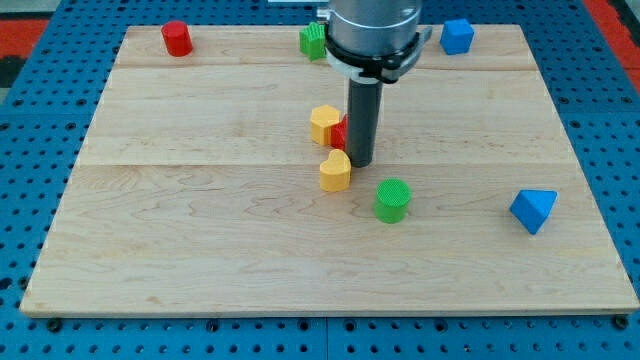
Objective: Place the red star at the left center of the board
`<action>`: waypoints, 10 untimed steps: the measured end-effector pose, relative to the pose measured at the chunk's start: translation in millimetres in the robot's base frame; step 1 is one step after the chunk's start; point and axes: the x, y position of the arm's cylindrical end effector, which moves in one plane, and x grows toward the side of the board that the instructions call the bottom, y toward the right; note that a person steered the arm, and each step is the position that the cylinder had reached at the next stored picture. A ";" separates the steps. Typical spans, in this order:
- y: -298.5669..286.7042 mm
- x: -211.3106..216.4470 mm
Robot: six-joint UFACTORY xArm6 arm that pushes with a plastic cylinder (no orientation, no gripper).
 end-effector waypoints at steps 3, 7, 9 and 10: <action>39.2 -38.4; -107.1 -15.1; -122.4 24.1; -209.3 3.3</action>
